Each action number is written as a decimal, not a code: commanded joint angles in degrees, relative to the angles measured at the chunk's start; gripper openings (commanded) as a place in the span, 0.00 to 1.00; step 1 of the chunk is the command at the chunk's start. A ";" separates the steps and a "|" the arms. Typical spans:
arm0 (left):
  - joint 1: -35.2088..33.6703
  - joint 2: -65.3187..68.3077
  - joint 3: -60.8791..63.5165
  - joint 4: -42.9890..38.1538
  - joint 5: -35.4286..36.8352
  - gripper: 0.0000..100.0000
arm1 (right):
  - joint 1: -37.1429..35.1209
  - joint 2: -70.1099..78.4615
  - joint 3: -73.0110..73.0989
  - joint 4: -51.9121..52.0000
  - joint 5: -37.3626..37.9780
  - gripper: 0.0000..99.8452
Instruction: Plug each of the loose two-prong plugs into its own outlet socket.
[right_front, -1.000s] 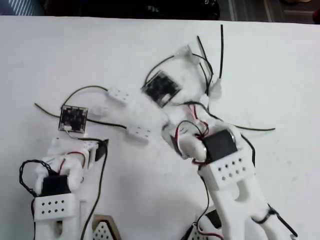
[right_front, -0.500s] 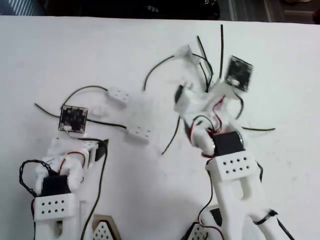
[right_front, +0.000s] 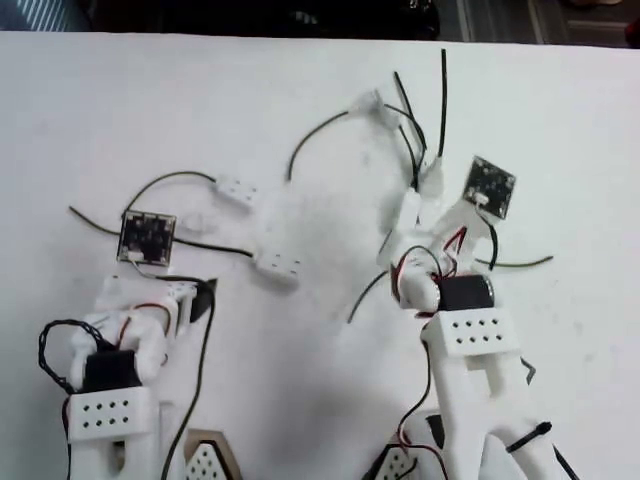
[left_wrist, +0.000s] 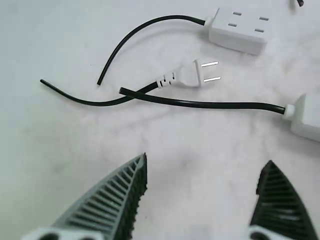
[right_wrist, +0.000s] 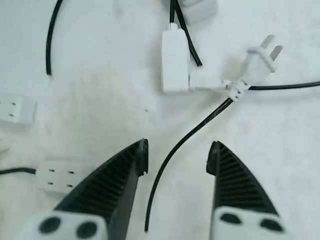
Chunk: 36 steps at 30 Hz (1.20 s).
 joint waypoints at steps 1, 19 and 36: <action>0.40 -0.75 -0.18 -0.70 -0.09 0.34 | 4.18 -1.54 -0.35 3.03 8.44 0.19; 0.40 -0.75 0.26 -0.79 -0.09 0.34 | 9.89 -0.13 -1.49 -3.65 89.32 0.19; 0.40 -0.75 0.62 -0.79 -2.37 0.34 | 10.77 27.47 -1.58 -21.67 98.73 0.19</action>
